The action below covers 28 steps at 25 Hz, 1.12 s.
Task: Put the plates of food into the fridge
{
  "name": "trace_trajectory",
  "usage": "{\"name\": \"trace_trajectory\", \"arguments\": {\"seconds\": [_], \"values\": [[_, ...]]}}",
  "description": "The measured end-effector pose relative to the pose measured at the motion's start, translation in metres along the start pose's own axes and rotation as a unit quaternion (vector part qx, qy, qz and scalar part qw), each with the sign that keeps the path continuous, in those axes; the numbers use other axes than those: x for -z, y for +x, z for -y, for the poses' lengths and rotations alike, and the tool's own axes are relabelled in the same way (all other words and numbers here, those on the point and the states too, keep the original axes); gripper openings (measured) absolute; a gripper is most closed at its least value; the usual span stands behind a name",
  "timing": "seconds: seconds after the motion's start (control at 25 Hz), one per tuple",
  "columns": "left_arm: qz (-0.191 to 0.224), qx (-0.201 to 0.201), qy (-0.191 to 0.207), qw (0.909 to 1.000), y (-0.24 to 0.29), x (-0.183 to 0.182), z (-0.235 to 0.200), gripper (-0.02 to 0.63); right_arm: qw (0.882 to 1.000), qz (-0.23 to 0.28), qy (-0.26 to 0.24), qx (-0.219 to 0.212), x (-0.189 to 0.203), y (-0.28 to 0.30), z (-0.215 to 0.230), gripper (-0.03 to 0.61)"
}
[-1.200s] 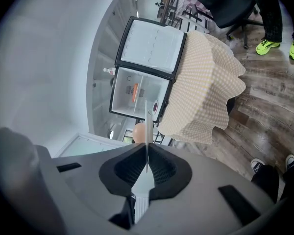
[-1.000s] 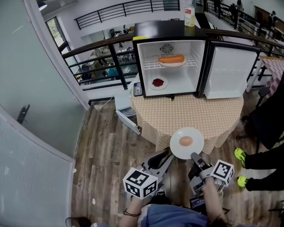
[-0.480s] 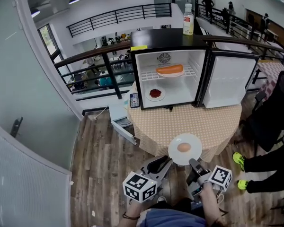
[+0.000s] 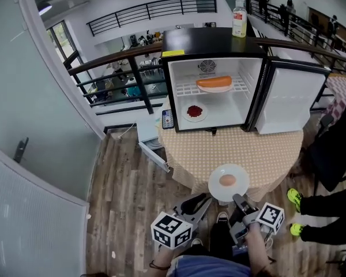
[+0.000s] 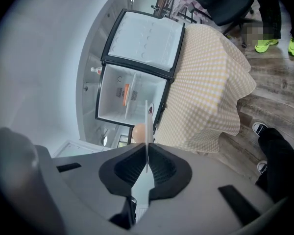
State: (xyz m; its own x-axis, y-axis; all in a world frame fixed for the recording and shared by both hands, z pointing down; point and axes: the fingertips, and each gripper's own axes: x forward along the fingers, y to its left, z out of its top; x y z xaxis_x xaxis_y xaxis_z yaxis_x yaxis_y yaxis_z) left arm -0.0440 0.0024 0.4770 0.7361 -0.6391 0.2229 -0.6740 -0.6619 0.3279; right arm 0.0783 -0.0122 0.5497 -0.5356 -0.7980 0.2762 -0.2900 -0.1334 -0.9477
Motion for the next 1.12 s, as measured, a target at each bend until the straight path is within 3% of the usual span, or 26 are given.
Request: {"name": "trace_trajectory", "arguments": {"seconds": [0.36, 0.64, 0.88, 1.12], "values": [[0.023, -0.061, -0.012, 0.9978, 0.063, -0.038, -0.048, 0.091, 0.998, -0.054, -0.017, -0.01, -0.07, 0.07, -0.016, 0.026], [0.03, -0.088, -0.011, 0.9956, 0.113, -0.063, -0.062, 0.091, 0.996, -0.082, -0.023, -0.023, -0.124, 0.11, -0.026, 0.026], [0.031, -0.115, -0.011, 0.9929, 0.137, -0.068, -0.07, 0.091, 0.994, -0.104, -0.027, -0.031, -0.149, 0.129, -0.025, 0.026], [0.023, -0.116, -0.004, 0.9929, 0.155, -0.071, -0.069, 0.091, 0.993, -0.115, -0.015, -0.033, -0.159, 0.14, -0.02, 0.026]]}}
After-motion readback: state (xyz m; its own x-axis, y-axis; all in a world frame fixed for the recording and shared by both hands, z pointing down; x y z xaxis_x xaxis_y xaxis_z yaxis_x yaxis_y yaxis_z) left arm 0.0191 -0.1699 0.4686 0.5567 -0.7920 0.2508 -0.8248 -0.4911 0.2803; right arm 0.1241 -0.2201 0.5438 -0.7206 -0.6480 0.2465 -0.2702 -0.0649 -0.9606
